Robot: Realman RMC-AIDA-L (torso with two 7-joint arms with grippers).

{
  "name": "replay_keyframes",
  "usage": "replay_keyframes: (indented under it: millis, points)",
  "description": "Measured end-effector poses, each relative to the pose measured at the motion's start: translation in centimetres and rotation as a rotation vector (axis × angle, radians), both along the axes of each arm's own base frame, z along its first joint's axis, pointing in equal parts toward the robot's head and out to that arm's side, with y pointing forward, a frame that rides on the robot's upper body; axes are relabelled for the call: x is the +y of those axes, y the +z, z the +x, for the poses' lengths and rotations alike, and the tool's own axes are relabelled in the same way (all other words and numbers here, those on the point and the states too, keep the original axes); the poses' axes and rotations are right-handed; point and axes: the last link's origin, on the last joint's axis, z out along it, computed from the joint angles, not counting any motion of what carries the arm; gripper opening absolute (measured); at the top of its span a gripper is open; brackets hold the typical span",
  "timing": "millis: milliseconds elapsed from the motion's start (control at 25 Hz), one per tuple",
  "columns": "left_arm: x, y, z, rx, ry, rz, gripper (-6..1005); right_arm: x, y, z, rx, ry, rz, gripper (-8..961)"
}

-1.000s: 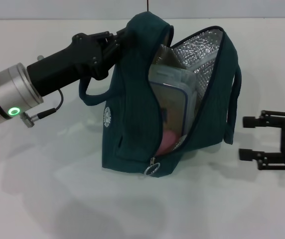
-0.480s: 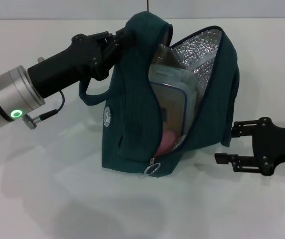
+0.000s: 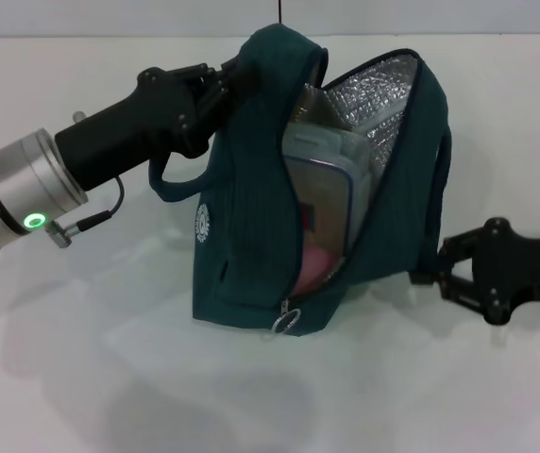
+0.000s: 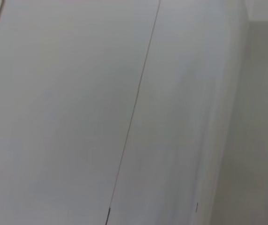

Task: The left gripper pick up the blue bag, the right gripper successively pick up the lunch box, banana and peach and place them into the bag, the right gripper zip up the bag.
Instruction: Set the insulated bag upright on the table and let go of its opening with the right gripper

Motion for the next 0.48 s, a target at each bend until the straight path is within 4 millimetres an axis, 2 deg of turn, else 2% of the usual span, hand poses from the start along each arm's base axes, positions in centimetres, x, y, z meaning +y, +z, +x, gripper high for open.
replay_keyframes:
  millis: [120, 200, 480]
  points:
    - [-0.3, -0.3, -0.3, 0.005, -0.001, 0.011, 46, 0.2, 0.6, 0.1, 0.049, -0.014, 0.054, 202]
    - [-0.6, -0.6, -0.5, 0.011, -0.003, 0.022, 46, 0.0, 1.1, 0.1, 0.086, -0.009, 0.091, 70]
    - [-2.2, -1.5, -1.3, 0.022, -0.041, 0.115, 46, -0.3, 3.1, -0.3, 0.231, 0.015, 0.227, 77]
